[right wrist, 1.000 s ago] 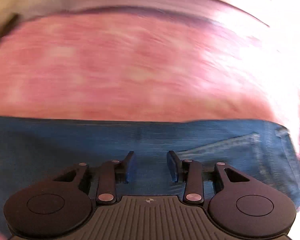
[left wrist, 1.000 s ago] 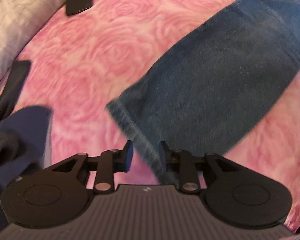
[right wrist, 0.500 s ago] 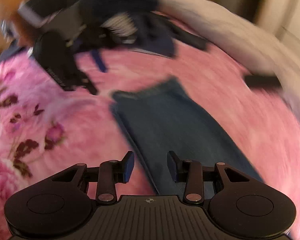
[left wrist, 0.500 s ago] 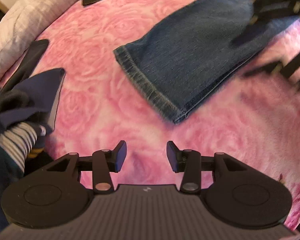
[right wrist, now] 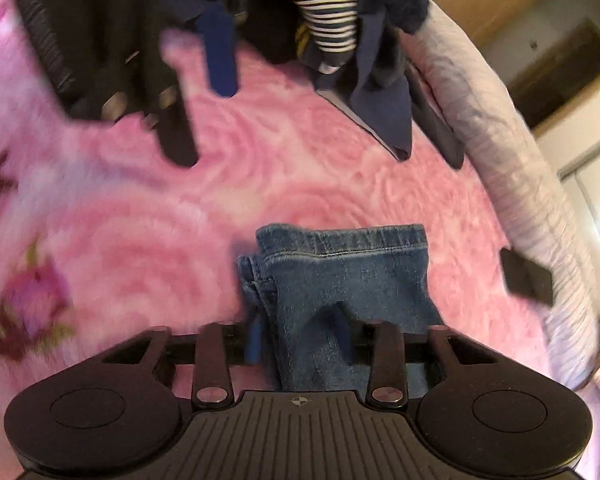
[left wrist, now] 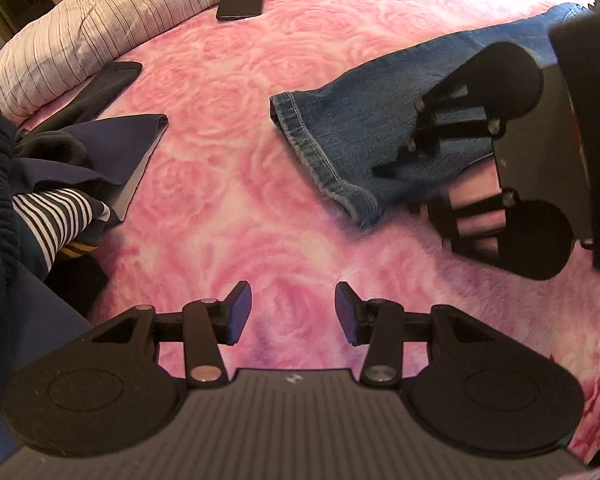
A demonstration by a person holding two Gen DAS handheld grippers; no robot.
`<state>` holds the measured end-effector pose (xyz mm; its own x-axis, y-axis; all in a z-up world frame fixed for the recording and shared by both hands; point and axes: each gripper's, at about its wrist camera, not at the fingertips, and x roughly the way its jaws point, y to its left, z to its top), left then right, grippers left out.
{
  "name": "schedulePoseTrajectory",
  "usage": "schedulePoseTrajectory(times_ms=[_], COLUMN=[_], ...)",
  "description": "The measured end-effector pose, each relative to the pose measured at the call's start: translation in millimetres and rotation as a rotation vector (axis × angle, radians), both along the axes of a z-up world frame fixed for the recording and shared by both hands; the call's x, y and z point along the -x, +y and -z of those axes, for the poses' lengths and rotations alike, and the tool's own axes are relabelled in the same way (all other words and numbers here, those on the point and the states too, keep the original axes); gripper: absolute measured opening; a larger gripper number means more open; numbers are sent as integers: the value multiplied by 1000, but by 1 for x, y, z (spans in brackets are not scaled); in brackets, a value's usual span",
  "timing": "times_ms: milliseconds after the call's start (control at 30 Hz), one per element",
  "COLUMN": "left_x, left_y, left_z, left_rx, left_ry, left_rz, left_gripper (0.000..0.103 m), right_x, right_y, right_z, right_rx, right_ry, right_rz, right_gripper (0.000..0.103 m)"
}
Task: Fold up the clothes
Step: 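Fold the hems over onto the waistband with the right gripper and release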
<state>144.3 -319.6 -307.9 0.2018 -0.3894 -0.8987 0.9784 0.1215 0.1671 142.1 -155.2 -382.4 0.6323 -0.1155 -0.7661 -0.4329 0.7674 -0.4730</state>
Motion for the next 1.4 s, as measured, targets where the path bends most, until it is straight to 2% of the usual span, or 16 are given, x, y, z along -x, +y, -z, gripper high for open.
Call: schedulePoseTrajectory(times_ms=[133, 300, 367, 533, 600, 700, 800, 867, 1033, 1233, 1333, 1400], left_x=[0, 10, 21, 65, 87, 124, 159, 179, 214, 243, 253, 256], left_y=[-2, -28, -48, -113, -141, -179, -208, -224, -258, -295, -306, -310], left_z=[-6, -22, -30, -42, -42, -38, -37, -36, -32, -14, -5, 1], left_rx=[5, 32, 52, 109, 124, 135, 133, 129, 109, 70, 48, 27], left_ry=[-6, -8, -6, 11, 27, 50, 59, 61, 61, 49, 42, 39], left_rz=[6, 65, 115, 268, 329, 409, 485, 526, 586, 633, 651, 654], left_gripper=[41, 41, 41, 41, 41, 41, 41, 41, 42, 42, 42, 42], right_x=[-4, 11, 37, 140, 193, 254, 296, 311, 338, 346, 352, 356], right_y=[-15, -94, -139, -250, -289, -337, -365, -370, -369, -391, -396, -399], right_z=[-33, -117, -152, -187, -171, -122, -81, -73, -94, -74, -78, -71], right_rx=[-159, -513, -615, -750, -787, -849, -932, -953, -983, -1023, -1011, -1030], right_ry=[-32, -214, -326, -573, -616, -606, -548, -525, -576, -482, -518, -503], right_rz=[119, 434, 599, 1073, 1268, 1527, 1677, 1692, 1695, 1650, 1622, 1647], right_gripper=[8, 6, 4, 4, 4, 4, 4, 4, 3, 4, 4, 4])
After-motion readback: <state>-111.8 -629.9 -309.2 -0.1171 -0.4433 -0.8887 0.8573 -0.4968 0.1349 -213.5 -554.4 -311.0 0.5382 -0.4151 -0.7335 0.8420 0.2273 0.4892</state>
